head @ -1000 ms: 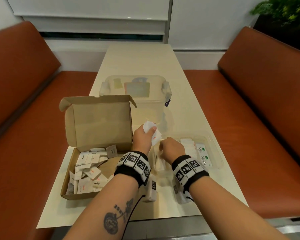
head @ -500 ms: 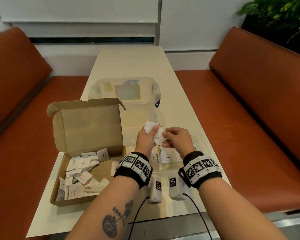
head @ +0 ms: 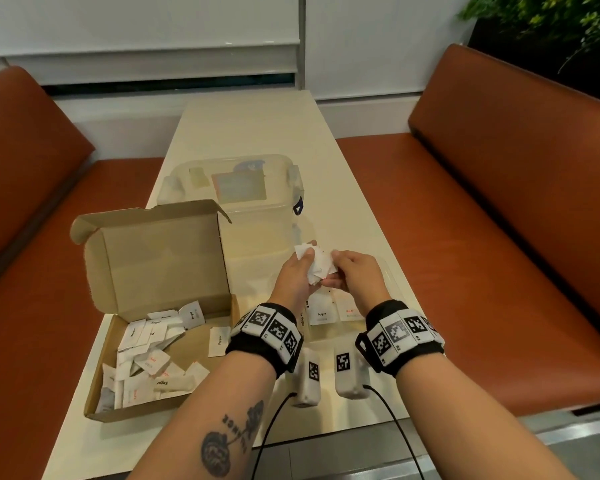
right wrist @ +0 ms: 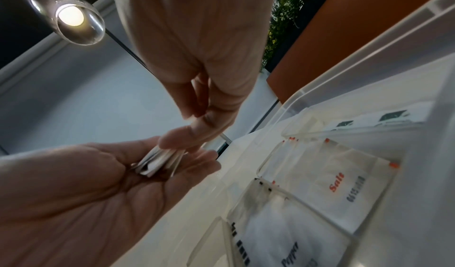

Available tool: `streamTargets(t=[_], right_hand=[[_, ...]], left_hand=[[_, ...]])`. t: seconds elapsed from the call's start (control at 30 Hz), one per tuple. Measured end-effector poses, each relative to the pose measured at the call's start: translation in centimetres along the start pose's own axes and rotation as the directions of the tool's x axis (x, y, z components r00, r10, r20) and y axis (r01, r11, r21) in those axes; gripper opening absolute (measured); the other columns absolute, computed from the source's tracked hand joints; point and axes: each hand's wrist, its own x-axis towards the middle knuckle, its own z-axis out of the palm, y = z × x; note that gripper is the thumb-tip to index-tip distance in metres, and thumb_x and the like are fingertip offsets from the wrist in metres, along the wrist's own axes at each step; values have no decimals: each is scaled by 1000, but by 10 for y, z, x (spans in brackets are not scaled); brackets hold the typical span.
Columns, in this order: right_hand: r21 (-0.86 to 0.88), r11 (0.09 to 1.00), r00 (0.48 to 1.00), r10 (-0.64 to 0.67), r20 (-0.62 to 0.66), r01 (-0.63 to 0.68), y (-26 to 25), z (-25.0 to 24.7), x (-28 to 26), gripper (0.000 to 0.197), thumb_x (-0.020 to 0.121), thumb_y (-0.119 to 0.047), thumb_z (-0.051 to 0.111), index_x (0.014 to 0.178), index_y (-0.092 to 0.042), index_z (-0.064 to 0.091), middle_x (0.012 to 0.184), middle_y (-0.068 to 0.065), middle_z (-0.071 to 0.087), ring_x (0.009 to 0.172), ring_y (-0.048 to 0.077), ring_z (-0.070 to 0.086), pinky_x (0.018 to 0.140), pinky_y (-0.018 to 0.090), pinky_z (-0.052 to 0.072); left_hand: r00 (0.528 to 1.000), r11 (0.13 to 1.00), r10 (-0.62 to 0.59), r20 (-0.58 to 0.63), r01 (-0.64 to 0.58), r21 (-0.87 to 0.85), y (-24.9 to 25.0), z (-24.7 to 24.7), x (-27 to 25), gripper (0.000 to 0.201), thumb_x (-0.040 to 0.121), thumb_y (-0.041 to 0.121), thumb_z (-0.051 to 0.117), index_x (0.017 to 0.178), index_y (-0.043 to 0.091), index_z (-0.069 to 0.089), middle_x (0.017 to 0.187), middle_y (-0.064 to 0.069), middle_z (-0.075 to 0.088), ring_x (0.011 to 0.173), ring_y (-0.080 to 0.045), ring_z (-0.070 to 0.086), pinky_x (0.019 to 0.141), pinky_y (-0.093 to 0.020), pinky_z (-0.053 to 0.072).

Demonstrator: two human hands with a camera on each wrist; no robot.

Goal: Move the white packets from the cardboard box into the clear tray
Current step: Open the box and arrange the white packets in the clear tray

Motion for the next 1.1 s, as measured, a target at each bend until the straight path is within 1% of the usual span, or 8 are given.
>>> streamTargets(t=[0.17, 0.33, 0.43, 0.53, 0.73, 0.87, 0.97, 1.1], right_hand=[[-61, 998, 999, -20, 45, 22, 0, -6, 1, 30, 89, -14, 63, 98, 15, 61, 77, 17, 59, 43, 9, 53, 52, 18, 52], [-49, 999, 997, -21, 73, 24, -2, -7, 2, 13, 90, -9, 61, 94, 2, 68, 69, 8, 65, 41, 7, 53, 51, 17, 51], [-108, 993, 995, -28, 92, 38, -3, -4, 1, 16, 93, -13, 57, 87, -6, 70, 65, 8, 62, 44, 10, 52, 62, 27, 51], [-208, 975, 991, -53, 126, 79, -4, -4, 1, 23, 95, -16, 53, 92, -2, 70, 67, 14, 60, 49, 13, 50, 70, 33, 50], [-242, 961, 979, -87, 186, 131, -7, -9, 3, 13, 86, -10, 66, 96, -2, 69, 71, 1, 67, 51, 0, 60, 55, 13, 48], [-103, 987, 987, -108, 118, 120, -5, -3, 4, 9, 85, -8, 67, 90, -2, 68, 69, 1, 65, 49, 1, 58, 54, 16, 47], [-152, 980, 988, -115, 102, 130, -1, 0, 5, 21, 84, -16, 69, 89, 4, 67, 69, 0, 63, 51, -1, 55, 52, 15, 41], [-344, 919, 982, -184, 49, 190, -4, 2, 4, 24, 78, -18, 75, 100, -10, 68, 87, 2, 60, 78, 11, 59, 69, 23, 47]], left_hand=[[995, 999, -40, 89, 38, 28, -1, 1, 0, 24, 101, 18, 41, 125, 18, 48, 121, -15, 58, 102, -24, 60, 93, -40, 49], [991, 990, -61, 122, 76, -121, 2, 3, 1, 30, 103, 27, 35, 132, 26, 42, 103, -11, 61, 70, -19, 62, 68, -31, 57], [988, 990, -59, 140, 76, -116, 3, 4, 2, 31, 104, 29, 33, 134, 31, 41, 88, -7, 62, 56, -19, 55, 71, -35, 56], [989, 996, -52, 139, 61, -65, 5, 2, 0, 39, 104, 24, 34, 142, 29, 34, 104, -12, 58, 70, -22, 57, 79, -39, 55], [994, 988, -76, 84, 86, -129, 5, 2, -1, 62, 100, 24, 46, 151, 28, 13, 145, -12, 41, 114, -29, 59, 84, -40, 56], [990, 952, -121, 71, 136, -274, 6, -1, -1, 75, 94, 27, 57, 152, 16, 11, 132, -15, 55, 103, -30, 63, 95, -44, 49], [983, 962, -127, 130, 154, -224, 10, -3, -5, 47, 95, 23, 54, 137, 17, 35, 113, -13, 57, 92, -28, 62, 82, -44, 50], [987, 966, -115, 116, 139, -220, 12, -10, -8, 37, 97, 10, 49, 134, 12, 45, 124, -19, 56, 93, -28, 65, 82, -43, 57]])
